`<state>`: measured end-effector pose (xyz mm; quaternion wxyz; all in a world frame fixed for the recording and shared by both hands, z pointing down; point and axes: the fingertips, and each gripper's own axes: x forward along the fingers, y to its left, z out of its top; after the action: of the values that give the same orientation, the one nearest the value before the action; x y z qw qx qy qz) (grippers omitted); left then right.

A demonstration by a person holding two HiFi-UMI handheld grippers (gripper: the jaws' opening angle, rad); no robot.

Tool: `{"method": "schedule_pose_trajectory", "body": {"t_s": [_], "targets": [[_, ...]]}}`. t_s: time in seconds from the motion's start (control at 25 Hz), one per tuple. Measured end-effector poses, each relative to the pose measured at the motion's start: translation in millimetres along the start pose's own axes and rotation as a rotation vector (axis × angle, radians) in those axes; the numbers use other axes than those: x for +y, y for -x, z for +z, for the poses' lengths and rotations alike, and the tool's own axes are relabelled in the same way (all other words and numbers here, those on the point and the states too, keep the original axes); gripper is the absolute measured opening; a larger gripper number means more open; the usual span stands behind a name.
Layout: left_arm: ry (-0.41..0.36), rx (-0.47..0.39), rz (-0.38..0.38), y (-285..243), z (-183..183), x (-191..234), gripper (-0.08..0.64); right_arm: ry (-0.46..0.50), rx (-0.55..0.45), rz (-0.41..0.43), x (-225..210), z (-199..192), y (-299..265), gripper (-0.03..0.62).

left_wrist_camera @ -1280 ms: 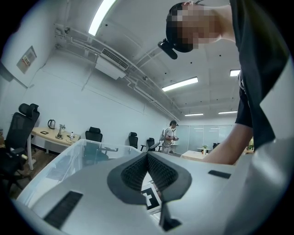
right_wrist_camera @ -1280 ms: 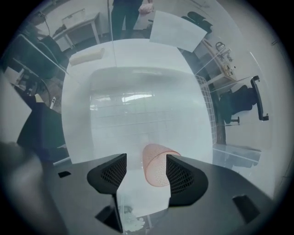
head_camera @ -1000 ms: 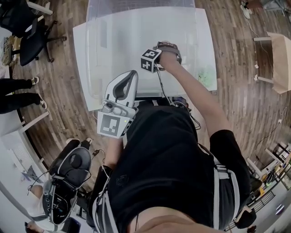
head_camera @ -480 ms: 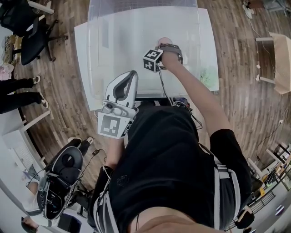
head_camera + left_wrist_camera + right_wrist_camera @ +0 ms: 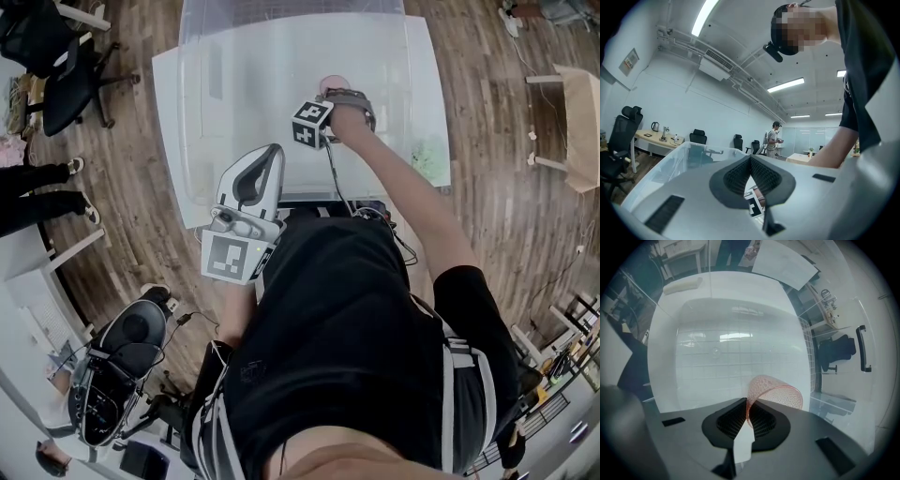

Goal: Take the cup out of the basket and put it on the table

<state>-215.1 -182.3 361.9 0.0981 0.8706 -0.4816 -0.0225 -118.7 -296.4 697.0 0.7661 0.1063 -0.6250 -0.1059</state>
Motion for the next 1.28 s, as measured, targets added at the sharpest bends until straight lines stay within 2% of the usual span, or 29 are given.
{"method": "schedule_pose_trajectory", "body": {"t_s": [0.16,0.4,0.56,0.88,1.28], "targets": [[-0.002,0.001,-0.002,0.4,-0.4,-2.6,0.018,-0.023,-0.056,-0.024,-7.4,7.7,11.7,0.031],[-0.005,-0.009,-0.001,0.2,-0.1,-4.7,0.018,-0.111,-0.261,-0.063,-31.5,29.4,46.6,0.031],[-0.004,-0.005,-0.001,0.9,0.1,-8.3,0.018,-0.126,-0.336,-0.116,-43.2,31.0,78.9,0.031],[-0.023,-0.017,-0.017,-2.4,6.7,-18.7,0.018,-0.162,-0.504,-0.204,-52.4,16.0,157.9,0.031],[-0.047,-0.013,-0.031,-5.8,10.3,-39.7,0.018,-0.297,-0.769,-0.291,-51.2,-31.2,257.5,0.031]]}}
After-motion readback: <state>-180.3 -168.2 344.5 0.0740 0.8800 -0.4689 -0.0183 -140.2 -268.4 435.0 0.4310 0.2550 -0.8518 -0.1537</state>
